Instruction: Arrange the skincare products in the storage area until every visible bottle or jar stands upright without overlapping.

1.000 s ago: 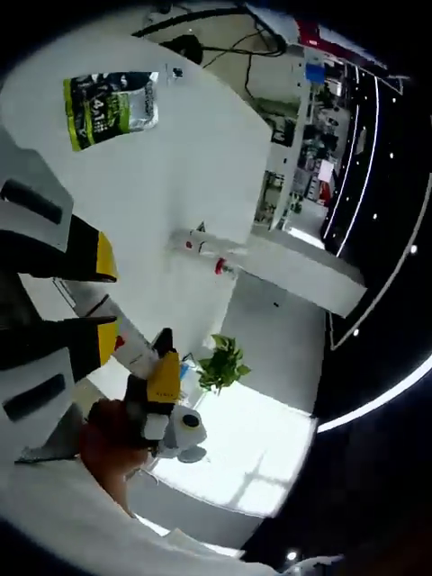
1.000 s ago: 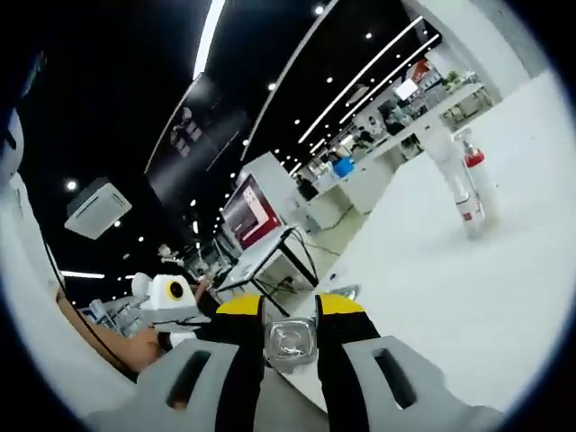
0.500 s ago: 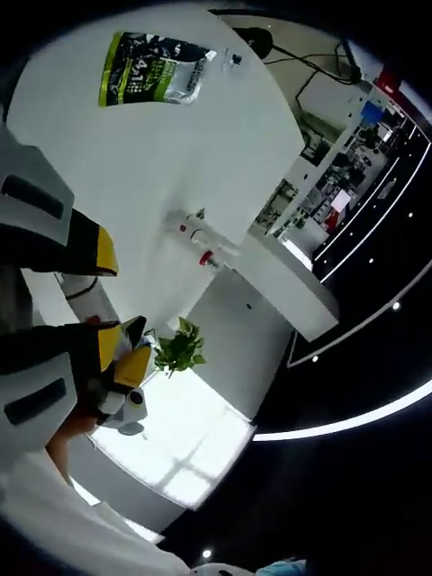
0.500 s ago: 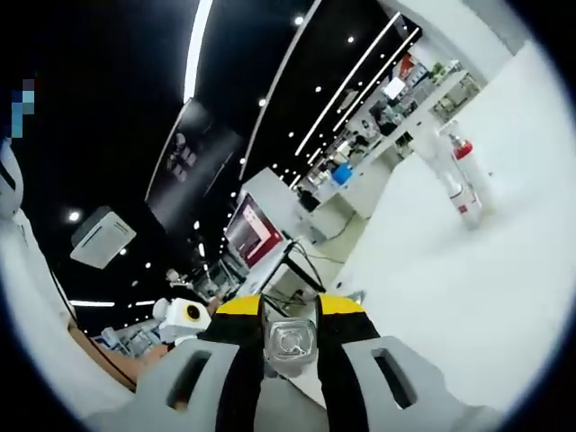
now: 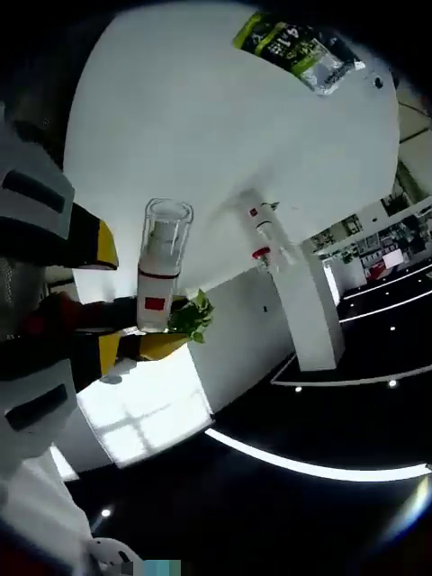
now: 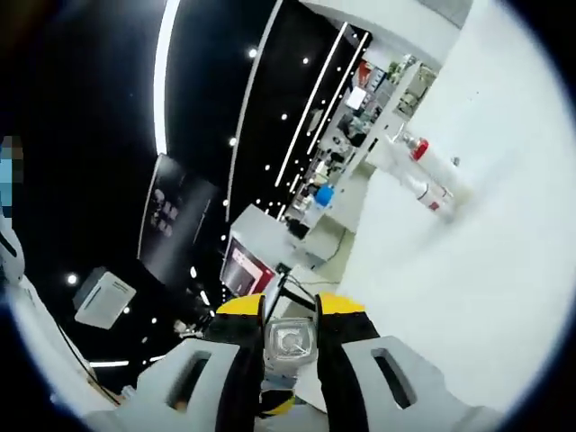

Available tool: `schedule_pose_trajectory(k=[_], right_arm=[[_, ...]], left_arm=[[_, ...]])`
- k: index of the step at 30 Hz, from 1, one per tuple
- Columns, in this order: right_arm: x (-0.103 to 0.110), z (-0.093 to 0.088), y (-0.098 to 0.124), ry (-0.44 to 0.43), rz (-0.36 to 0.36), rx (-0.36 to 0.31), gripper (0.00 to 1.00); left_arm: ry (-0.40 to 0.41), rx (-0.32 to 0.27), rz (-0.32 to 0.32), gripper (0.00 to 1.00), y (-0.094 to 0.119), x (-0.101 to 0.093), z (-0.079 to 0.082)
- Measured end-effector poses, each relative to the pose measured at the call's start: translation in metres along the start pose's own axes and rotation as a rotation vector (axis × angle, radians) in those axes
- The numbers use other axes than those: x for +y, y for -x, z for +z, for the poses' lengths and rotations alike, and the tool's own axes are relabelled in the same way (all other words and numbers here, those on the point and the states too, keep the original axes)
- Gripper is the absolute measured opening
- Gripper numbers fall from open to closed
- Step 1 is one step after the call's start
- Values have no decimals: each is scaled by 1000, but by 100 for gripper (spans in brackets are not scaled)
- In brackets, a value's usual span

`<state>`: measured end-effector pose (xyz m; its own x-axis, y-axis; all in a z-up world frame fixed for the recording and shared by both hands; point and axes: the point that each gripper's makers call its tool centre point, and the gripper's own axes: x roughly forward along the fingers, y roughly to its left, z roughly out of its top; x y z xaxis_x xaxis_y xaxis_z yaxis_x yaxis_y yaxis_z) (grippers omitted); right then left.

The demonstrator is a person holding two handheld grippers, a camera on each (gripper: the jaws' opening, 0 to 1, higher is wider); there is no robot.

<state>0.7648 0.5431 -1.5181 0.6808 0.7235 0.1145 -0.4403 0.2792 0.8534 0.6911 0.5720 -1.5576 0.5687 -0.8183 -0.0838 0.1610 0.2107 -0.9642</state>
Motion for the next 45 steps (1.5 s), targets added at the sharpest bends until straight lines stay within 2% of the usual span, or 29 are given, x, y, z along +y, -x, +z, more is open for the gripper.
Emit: schedule_pose_trajectory(k=[2,3,5,7,9,13,15,17,22,24,27,30,32,39,45], right_arm=[[6,0,-1,-12,15,0,18],[8,-1,-1,-20,21,3,18],[13,-3,-1,-34,32,10,18],[19,-6,-1,-38,53,23,18],[22,-7,-1,-27,65,32,18],[29,-8,-2,-91,107,33,18],[31,-10,-2,-122,121,34,18],[34,-10,-2,-169,135,26,18],[35,-18,-3,-171,151,56,19],[36,-22,-3,-156,158,82,20],[40,-35,0,-108,183,182,20],[37,-51,4,13,165,308,20],[40,-59,7,83,171,384,21],[49,-73,11,157,211,510,22],[50,-76,14,107,222,559,21]], left_arm=[[21,-41,-18,40,-4,-2,8],[57,-98,-62,43,-7,-10,19],[54,-156,-100,45,-9,-17,32],[5,-179,-85,49,-9,-15,40],[-4,-191,-90,52,-9,-17,43],[5,-240,-147,47,-7,-27,53],[-12,-246,-154,40,-6,-29,55],[-32,-240,-156,30,-5,-30,55],[-18,-236,-171,27,-3,-34,57],[-40,-220,-168,26,0,-34,57],[-76,-190,-169,25,4,-37,55],[-89,-131,-148,24,7,-33,49],[-98,-123,-150,23,8,-33,48],[-126,-113,-166,23,12,-39,48],[-157,-96,-177,23,13,-44,46]])
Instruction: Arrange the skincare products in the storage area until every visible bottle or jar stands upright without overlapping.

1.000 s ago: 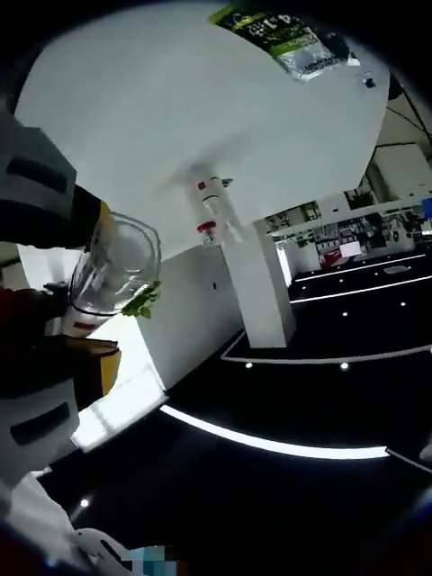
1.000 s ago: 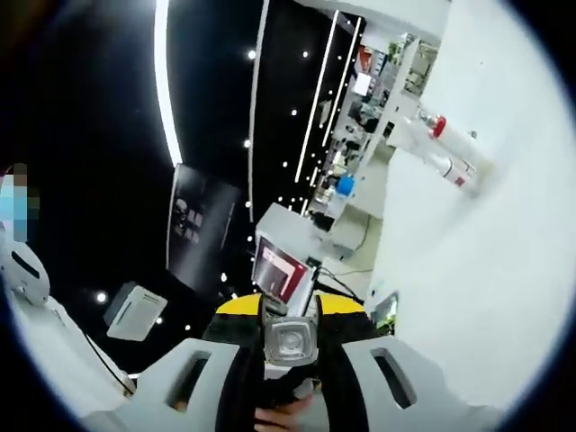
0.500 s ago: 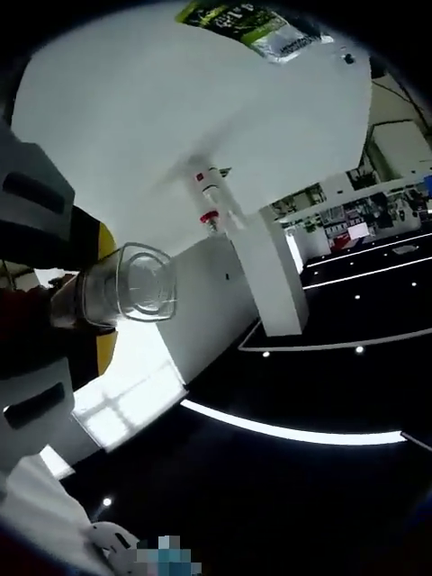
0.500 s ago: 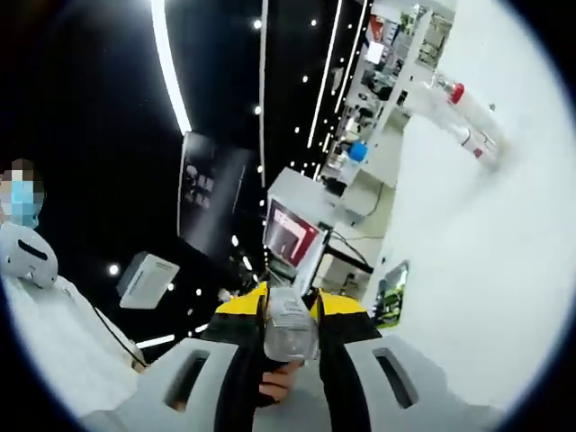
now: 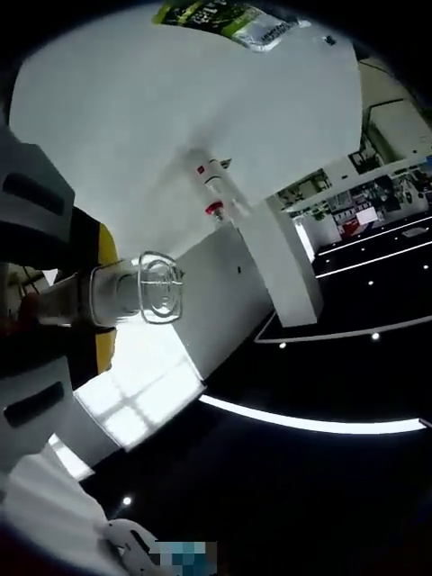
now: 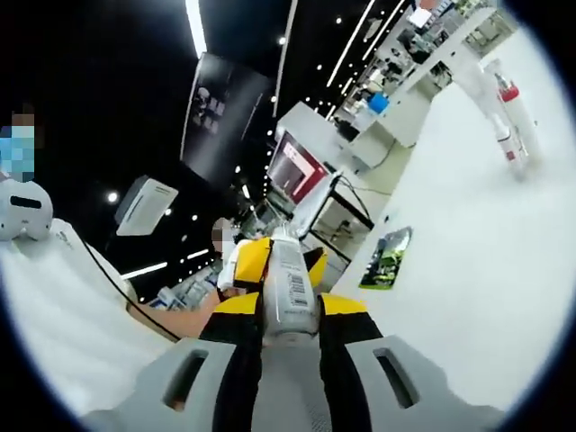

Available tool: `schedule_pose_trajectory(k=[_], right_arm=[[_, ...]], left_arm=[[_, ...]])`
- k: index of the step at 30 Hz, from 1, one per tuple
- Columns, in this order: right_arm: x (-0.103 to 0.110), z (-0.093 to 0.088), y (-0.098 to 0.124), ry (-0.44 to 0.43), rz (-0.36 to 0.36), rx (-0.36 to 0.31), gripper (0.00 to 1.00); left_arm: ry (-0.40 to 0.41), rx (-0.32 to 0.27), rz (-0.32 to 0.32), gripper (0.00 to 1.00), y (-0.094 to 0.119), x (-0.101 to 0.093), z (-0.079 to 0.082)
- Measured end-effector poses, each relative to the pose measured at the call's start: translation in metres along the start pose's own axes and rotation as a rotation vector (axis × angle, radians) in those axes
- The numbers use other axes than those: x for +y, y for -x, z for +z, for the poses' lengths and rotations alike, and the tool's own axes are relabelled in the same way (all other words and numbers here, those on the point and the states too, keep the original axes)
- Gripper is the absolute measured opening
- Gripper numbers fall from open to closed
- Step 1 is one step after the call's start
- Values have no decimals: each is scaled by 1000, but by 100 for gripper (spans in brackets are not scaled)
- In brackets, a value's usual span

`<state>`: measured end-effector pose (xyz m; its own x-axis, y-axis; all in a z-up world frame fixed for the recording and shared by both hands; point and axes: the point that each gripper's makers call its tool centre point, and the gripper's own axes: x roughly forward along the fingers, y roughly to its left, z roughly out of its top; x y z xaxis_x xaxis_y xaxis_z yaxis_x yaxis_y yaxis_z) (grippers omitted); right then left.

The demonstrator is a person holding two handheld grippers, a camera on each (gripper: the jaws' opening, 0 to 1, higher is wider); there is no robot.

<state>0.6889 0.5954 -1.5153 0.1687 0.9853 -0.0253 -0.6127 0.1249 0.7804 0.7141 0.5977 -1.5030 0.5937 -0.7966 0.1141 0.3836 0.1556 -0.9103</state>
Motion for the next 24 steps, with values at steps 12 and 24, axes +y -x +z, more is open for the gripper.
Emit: schedule_pose_trajectory(k=[12,24], right_arm=[[14,-30,-14,-28,59,73,19],[14,0,0,-69,95,-123,18]], left_arm=[[-80,48,-41,23,-9,-16,-3],[-92,116,-36,23,-13,-18,-20]])
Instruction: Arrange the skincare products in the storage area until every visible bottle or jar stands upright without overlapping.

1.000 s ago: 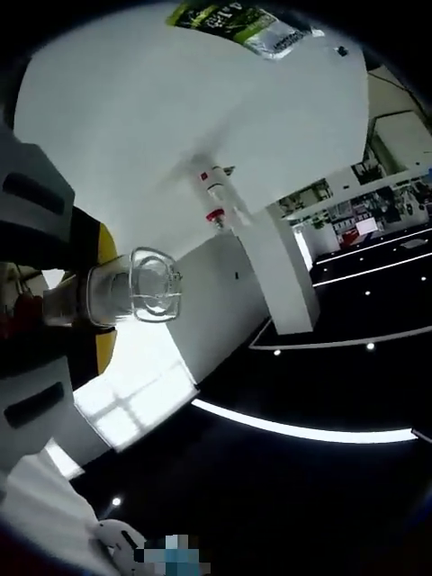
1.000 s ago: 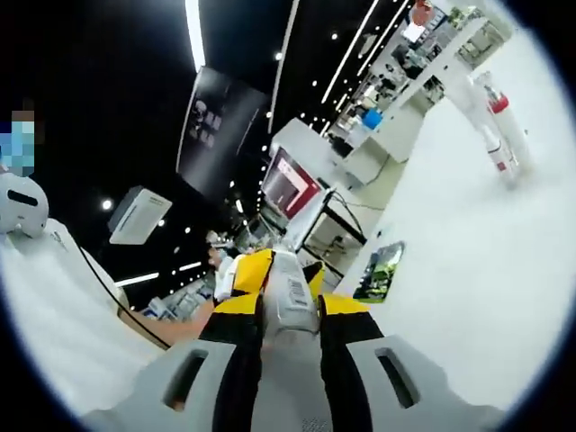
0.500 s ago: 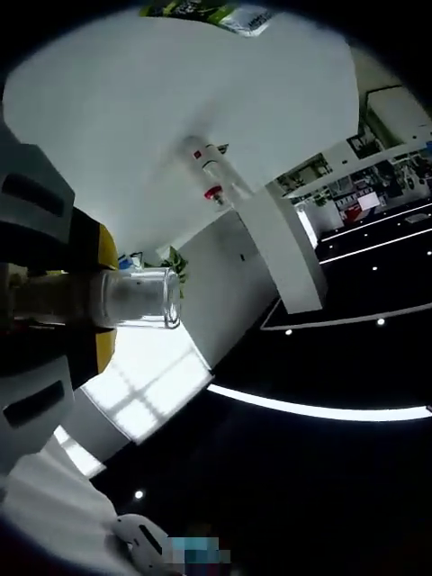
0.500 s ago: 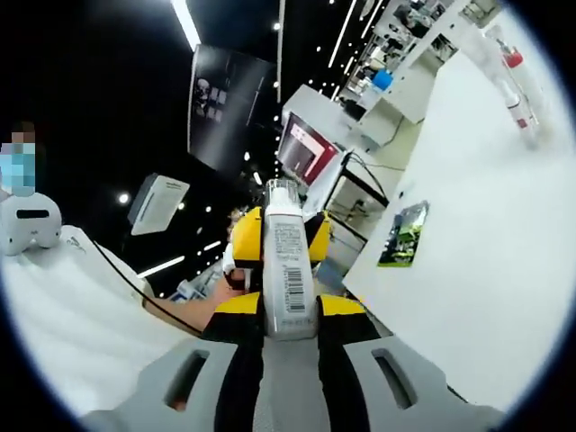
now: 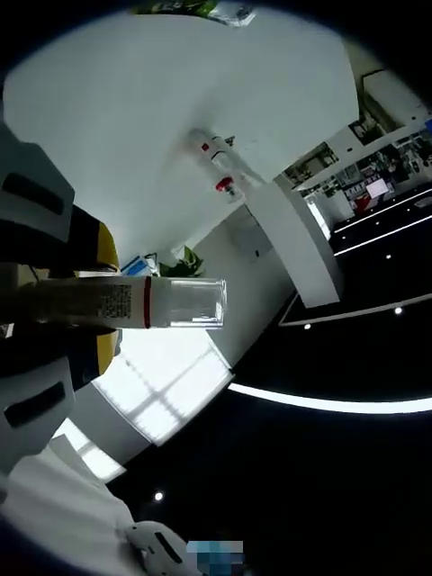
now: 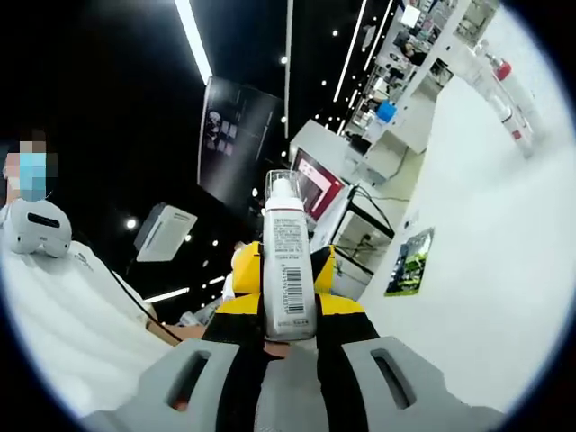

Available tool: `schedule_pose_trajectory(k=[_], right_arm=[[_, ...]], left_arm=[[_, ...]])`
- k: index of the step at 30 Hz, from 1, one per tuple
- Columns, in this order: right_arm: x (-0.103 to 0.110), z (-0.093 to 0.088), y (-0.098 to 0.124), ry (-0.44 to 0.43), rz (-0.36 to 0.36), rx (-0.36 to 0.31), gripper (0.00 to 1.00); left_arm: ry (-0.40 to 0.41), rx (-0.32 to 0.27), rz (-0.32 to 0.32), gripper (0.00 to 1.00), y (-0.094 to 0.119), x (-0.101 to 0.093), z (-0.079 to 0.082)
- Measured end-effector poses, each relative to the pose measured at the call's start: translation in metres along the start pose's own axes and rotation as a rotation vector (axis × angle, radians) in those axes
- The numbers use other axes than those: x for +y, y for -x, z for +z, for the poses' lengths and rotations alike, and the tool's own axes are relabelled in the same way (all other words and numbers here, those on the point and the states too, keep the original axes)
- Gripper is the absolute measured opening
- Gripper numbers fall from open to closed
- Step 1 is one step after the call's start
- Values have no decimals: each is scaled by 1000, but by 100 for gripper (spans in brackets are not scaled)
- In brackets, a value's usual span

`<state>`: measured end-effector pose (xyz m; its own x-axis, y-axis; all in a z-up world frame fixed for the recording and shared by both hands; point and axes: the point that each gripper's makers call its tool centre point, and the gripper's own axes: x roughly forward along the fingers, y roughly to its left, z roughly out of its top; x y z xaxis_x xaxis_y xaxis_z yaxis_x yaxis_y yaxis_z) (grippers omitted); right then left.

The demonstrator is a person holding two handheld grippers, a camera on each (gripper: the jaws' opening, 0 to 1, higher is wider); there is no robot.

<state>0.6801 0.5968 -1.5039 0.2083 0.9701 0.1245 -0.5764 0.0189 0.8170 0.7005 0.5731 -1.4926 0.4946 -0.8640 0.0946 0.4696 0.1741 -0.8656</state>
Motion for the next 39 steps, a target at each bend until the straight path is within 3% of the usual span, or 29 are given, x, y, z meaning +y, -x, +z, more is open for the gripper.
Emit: schedule_pose_trajectory(k=[7,10,13,16,20,25,28,32,39], right_arm=[[3,-6,-5,0,1,22,19],[-1,-7,-6,100,-25,44,20],[-8,-15,-6,247,-84,110,22],[-12,-23,-5,276,-126,160,27],[-13,-17,1,295,-143,138,28],[-13,5,2,290,-180,59,39],[-8,12,1,299,-180,54,34],[-4,17,-2,304,-176,41,32],[-5,8,-5,329,-199,91,28]], left_arm=[[-25,27,-13,21,5,-2,-1],[-47,33,6,21,10,1,0],[-99,49,76,21,17,14,1],[-156,68,150,21,29,26,5],[-229,104,236,21,40,41,5],[-279,167,239,21,33,36,-11],[-307,185,253,21,29,33,-15],[-371,261,252,21,28,31,-26],[-417,310,224,21,20,22,-34]])
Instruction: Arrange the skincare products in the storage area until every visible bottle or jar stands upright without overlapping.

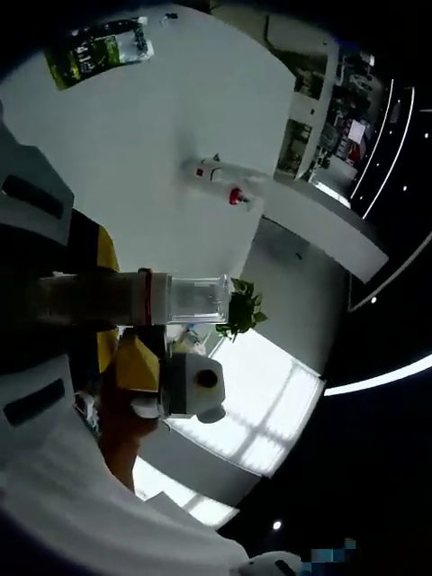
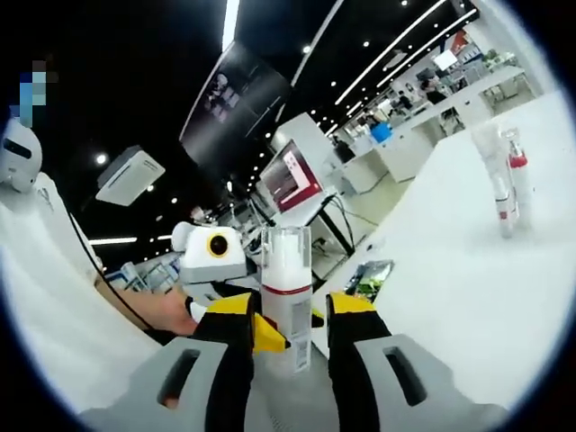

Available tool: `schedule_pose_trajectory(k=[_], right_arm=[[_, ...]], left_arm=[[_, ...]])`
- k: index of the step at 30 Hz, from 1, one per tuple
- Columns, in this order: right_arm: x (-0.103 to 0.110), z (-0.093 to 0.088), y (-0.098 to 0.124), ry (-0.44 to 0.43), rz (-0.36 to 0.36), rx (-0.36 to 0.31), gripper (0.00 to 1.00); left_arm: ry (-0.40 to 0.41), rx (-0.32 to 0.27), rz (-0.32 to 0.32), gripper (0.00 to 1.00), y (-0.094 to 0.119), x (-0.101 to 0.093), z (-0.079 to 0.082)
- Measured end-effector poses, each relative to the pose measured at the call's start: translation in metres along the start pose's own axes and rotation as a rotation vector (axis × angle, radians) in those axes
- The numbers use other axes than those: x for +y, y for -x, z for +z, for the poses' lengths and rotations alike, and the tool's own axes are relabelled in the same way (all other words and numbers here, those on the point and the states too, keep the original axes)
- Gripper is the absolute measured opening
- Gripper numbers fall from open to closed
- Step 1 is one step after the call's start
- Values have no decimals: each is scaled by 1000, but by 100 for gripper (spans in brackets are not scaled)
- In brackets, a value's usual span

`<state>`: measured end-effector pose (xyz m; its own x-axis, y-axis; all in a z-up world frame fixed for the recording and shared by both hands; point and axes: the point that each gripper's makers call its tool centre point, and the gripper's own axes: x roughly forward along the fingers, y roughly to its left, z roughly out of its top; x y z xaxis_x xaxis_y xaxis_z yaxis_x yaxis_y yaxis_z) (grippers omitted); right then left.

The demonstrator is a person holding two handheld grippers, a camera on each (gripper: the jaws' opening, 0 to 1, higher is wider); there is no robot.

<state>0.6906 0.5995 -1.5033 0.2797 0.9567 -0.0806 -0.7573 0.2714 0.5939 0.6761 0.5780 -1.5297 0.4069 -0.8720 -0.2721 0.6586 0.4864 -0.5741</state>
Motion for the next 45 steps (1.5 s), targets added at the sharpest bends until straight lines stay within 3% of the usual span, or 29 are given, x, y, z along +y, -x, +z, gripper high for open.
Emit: schedule_pose_trajectory(k=[6,15,25,32,35,41,45], right_arm=[[4,-4,1,13,3,34,21],[2,-11,0,25,-14,69,21],[4,-13,0,44,-22,64,20],[4,-9,4,56,-32,36,19],[3,-6,8,70,-48,24,20],[-6,-8,18,57,-97,0,20],[-7,-12,26,29,-124,-11,20]], left_arm=[[-50,40,-12,21,-2,-3,-4],[-84,78,-15,21,-3,-3,-12],[-101,78,-27,21,0,-2,-12],[-99,91,20,25,3,3,-25],[-161,131,44,26,5,6,-39],[-207,226,98,25,13,15,-65],[-234,242,150,24,26,20,-67]])
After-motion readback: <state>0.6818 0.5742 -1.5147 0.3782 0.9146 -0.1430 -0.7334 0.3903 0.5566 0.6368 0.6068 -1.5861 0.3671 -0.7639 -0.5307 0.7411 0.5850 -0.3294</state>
